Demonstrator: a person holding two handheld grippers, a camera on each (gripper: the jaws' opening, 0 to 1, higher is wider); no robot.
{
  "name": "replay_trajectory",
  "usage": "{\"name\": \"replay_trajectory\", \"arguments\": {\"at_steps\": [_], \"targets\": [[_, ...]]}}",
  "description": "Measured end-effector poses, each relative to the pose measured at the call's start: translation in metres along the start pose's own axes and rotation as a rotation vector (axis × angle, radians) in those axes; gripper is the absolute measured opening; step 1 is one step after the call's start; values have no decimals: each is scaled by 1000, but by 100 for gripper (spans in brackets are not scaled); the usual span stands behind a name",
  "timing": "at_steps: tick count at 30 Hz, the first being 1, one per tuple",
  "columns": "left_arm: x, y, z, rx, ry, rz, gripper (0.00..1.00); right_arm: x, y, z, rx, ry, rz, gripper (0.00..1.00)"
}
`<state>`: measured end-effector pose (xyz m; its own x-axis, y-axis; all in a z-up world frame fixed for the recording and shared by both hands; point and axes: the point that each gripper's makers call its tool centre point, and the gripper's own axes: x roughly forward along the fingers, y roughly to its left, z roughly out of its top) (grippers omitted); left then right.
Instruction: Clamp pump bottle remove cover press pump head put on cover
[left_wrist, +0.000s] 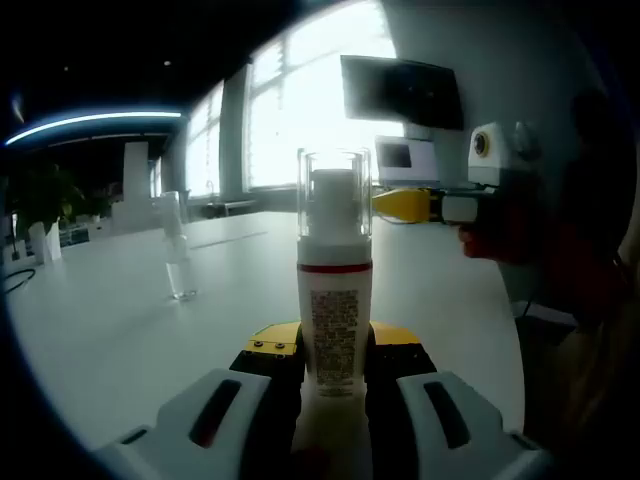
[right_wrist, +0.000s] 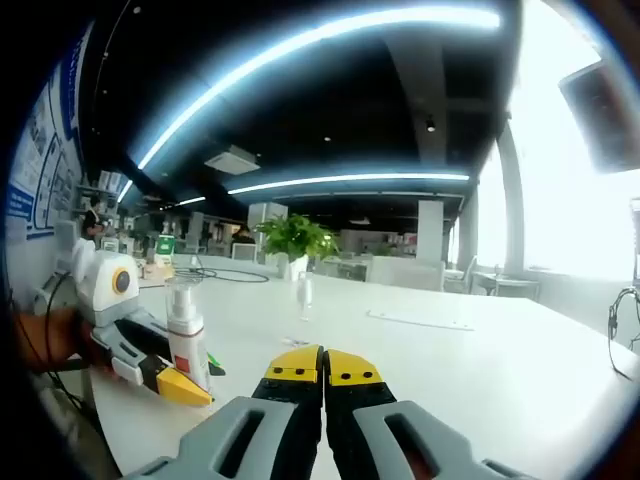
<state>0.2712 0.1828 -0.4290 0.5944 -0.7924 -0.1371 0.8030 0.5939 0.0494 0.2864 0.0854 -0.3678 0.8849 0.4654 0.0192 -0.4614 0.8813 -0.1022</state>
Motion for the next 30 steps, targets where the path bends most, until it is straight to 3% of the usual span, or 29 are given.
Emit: {"name": "replay_trajectory", "arguments": {"at_steps": [30], "targets": [[0,2,-1,1,1,5,14,-11,-20,-44,39,63,-24,0]]}}
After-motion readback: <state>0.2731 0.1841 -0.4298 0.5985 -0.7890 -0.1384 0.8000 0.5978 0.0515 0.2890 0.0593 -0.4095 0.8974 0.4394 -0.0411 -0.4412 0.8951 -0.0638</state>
